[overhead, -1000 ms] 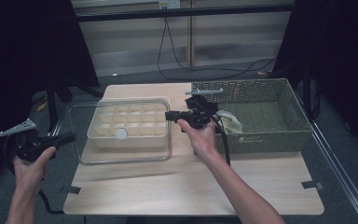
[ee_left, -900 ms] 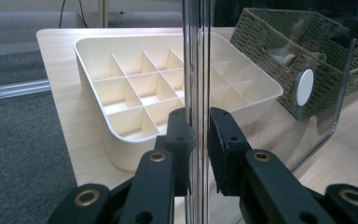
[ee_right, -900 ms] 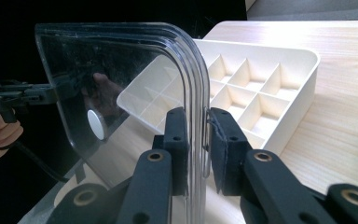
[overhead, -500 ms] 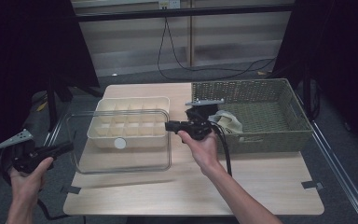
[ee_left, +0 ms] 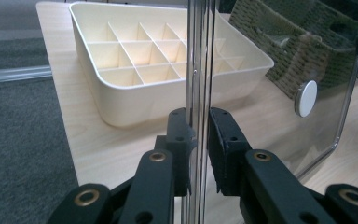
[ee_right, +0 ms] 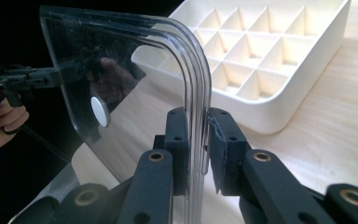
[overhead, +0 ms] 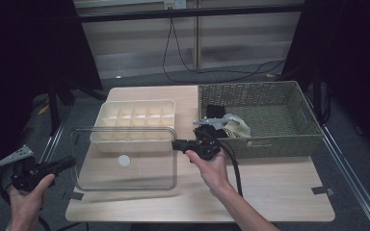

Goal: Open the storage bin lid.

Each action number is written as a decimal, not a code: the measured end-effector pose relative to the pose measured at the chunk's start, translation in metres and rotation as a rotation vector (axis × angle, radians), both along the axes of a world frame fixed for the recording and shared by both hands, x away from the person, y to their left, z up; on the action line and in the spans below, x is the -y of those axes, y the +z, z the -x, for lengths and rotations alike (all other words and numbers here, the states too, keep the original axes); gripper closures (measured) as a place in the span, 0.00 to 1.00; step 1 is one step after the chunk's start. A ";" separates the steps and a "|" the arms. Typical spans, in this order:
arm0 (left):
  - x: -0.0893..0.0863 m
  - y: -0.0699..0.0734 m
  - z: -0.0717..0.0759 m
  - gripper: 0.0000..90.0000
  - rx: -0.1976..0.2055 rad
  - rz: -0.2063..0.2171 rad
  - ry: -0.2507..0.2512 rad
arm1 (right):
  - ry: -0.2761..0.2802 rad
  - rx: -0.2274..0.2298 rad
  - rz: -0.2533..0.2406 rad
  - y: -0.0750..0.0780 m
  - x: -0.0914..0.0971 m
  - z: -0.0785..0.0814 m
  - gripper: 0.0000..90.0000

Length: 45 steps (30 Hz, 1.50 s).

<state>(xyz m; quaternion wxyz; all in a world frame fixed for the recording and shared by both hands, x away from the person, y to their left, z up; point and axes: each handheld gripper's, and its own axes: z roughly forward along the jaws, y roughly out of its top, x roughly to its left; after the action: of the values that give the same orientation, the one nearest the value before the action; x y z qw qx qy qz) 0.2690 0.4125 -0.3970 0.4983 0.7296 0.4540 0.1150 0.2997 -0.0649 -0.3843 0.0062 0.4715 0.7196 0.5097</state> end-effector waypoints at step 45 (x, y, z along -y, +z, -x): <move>0.003 -0.067 -0.016 0.76 -0.208 -0.016 0.015 | -0.027 -0.112 0.110 -0.062 -0.016 -0.012 0.79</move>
<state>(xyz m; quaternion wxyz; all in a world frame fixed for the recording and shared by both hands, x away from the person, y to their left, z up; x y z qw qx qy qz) 0.2850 0.4096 -0.4640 0.4416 0.7381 0.5079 0.0462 0.3116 -0.0490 -0.4467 -0.0014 0.5078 0.7393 0.4422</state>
